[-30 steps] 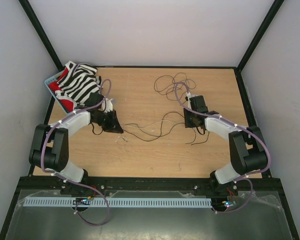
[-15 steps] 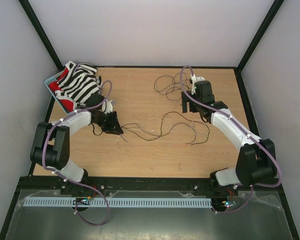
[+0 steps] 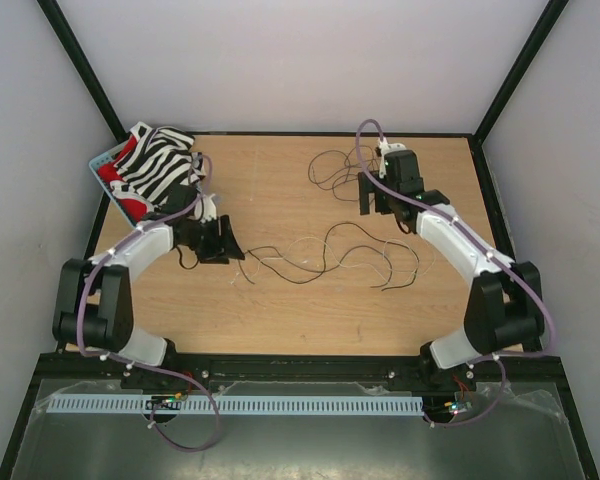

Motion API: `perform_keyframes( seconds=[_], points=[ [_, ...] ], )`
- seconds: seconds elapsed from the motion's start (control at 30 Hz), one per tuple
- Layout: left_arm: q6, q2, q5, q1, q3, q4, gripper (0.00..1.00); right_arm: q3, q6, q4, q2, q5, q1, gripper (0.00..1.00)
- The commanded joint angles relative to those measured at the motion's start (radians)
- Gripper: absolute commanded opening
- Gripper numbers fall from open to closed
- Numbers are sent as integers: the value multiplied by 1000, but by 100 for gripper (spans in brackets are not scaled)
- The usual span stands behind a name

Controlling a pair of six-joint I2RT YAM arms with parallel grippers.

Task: Zip-tie the wires
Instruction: Straighten the cable at the center of the board, then pick up the cable at the center of the board.

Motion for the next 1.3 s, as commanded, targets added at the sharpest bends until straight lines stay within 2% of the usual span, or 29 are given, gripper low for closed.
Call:
perform_keyframes(
  seconds=[0.0,0.17,0.3,0.43,0.73,0.97,1.07,1.27],
  points=[
    [-10,-132,19,47,32,-25,58,107,37,63,101,18,5,100],
    [-15,-270,22,120,93,-21,81,203,69,141,219,86,-14,99],
    [-20,-354,64,211,138,-22,94,274,92,195,343,79,-66,93],
    [-47,-417,180,300,151,-20,96,333,105,243,454,28,-114,79],
    [-80,-504,257,347,107,-2,99,481,85,247,638,-57,-144,70],
    [-90,-521,284,356,80,8,99,594,85,226,753,-45,-149,58],
    [-91,-524,289,358,74,11,99,637,82,214,788,-53,-150,48],
    [-93,-521,295,363,68,22,99,653,70,202,770,-60,-150,6]
  ],
)
